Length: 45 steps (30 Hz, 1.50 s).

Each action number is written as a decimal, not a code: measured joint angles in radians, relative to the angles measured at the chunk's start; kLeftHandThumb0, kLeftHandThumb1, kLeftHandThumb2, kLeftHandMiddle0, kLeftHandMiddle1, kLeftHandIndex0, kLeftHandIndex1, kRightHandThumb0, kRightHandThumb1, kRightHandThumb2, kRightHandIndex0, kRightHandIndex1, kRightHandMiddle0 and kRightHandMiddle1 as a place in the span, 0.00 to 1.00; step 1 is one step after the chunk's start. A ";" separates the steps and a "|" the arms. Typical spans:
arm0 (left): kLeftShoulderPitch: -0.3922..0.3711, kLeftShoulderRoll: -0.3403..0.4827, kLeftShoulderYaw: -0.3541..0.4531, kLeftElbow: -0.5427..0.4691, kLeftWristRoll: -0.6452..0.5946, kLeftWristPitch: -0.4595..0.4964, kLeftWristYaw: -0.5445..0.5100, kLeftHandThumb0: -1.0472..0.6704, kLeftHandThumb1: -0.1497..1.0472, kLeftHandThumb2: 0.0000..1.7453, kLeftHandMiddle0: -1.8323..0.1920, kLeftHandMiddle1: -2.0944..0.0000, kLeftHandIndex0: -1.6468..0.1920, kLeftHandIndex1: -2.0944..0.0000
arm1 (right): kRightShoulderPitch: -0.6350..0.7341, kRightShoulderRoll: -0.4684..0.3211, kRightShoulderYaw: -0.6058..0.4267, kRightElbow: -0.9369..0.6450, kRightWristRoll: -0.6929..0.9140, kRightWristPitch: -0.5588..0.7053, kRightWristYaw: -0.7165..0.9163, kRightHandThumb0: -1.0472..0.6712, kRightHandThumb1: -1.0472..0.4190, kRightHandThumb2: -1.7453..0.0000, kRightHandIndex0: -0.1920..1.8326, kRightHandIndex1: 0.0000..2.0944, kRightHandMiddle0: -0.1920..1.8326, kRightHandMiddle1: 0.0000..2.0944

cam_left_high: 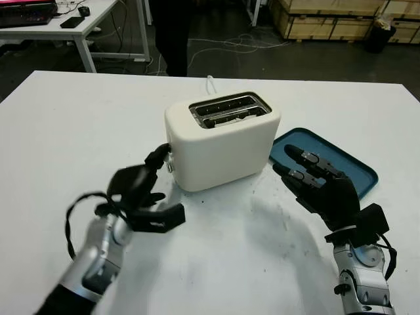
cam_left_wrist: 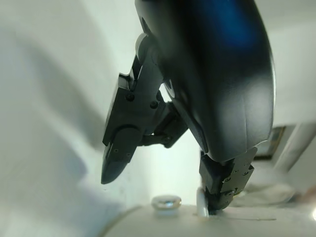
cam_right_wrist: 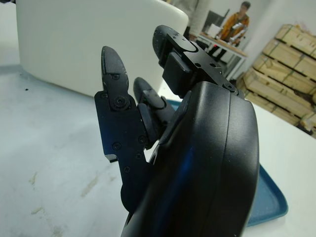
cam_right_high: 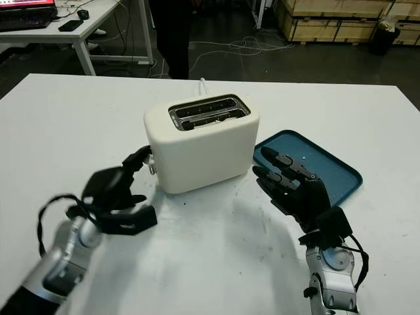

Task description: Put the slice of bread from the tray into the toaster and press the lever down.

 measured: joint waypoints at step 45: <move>0.045 0.010 0.396 -0.094 -0.039 -0.213 0.277 0.38 0.77 0.00 0.45 0.68 0.30 0.99 | -0.497 -0.376 -0.075 0.440 -0.170 -0.169 0.041 0.34 0.13 1.00 0.57 0.02 0.51 0.01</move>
